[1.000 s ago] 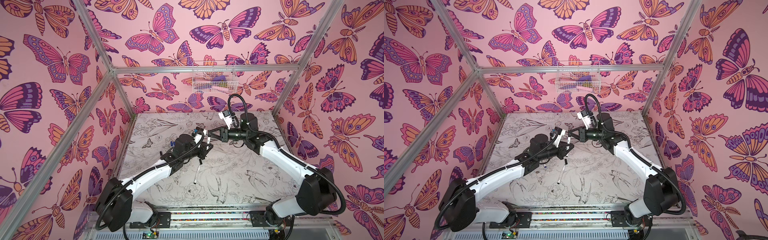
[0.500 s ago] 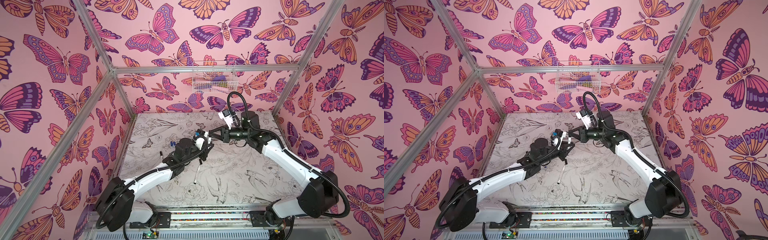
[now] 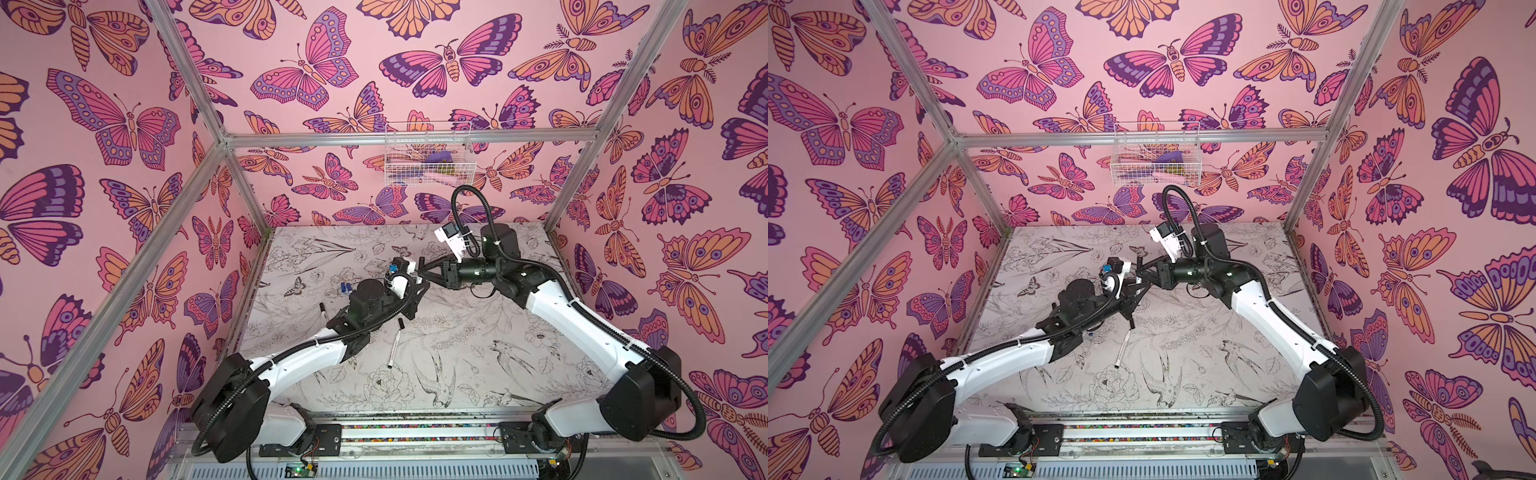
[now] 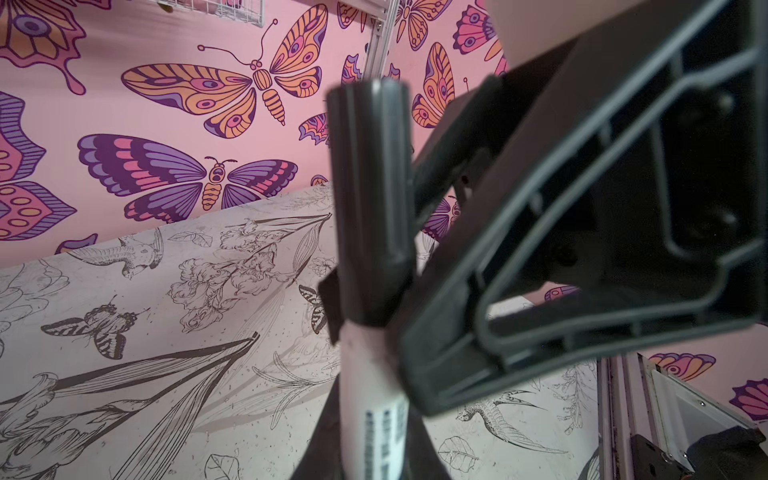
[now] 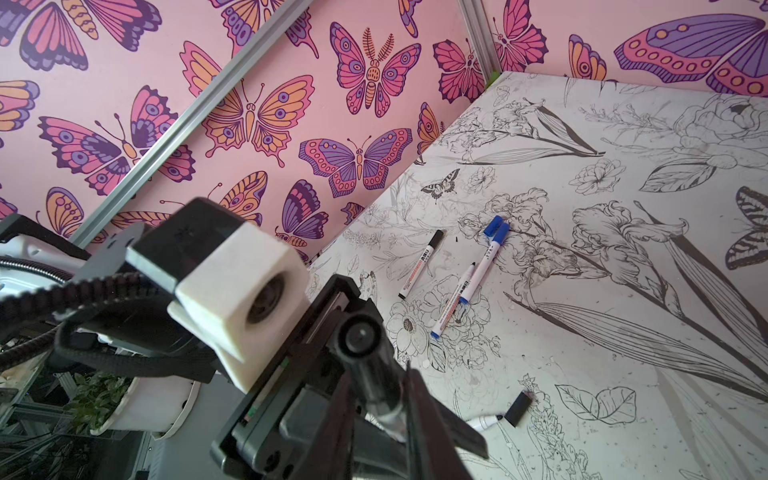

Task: Insert the pens into the pen caps
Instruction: 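Lower the black cap onto the upright marker tip with the right gripper, then press the black cap down onto the marker with the right gripper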

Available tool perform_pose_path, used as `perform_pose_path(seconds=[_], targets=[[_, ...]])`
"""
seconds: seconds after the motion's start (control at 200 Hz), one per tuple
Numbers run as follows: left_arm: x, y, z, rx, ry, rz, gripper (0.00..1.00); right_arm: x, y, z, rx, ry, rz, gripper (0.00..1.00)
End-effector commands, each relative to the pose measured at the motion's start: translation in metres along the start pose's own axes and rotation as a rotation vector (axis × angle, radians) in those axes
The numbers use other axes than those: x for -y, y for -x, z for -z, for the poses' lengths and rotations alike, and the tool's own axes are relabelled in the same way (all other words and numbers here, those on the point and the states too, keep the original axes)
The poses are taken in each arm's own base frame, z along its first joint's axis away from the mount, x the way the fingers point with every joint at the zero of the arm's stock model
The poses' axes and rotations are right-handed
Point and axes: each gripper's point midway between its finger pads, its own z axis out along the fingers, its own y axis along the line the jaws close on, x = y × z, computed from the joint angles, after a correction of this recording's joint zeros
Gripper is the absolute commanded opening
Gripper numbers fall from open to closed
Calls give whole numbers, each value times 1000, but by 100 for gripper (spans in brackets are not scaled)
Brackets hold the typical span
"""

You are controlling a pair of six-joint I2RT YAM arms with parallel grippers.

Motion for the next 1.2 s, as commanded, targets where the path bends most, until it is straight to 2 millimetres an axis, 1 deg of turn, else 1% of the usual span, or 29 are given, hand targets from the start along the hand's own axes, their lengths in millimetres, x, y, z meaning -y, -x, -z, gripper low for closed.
perform_pose_path(seconds=[0.0,0.155,0.27,0.396,0.451,0.466,0.511,0.666,0.776,0.816,0.951,1.051,1.197], targets=[[-15,37,-3,129,77,-16,0,-42,-32,2,-128,137,-21,30],[-18,32,-6,115,84,-14,0,-43,-30,7,-119,108,10,46],[-20,25,-6,109,93,-17,0,-37,-26,13,-102,33,47,51],[-15,23,-4,121,60,-34,0,-28,-12,20,-56,-65,78,51],[-12,18,-3,110,46,-37,0,-24,-7,22,-39,-99,85,50],[-10,23,-2,134,37,-41,0,-23,-5,23,-34,-107,89,50],[-8,24,-1,141,28,-43,0,-20,0,24,-18,-129,96,50],[-8,22,1,139,30,-42,0,-23,16,25,34,-128,113,49],[-5,18,1,131,21,-39,0,-27,32,25,69,-122,117,49],[-3,17,1,129,16,-37,0,-22,39,25,87,-150,118,48],[0,12,0,116,6,-34,0,-24,55,21,110,-141,132,46],[2,12,-1,118,3,-34,0,-20,60,14,96,-133,119,44],[5,16,-1,127,-2,-43,0,-11,59,5,71,-137,102,42]])
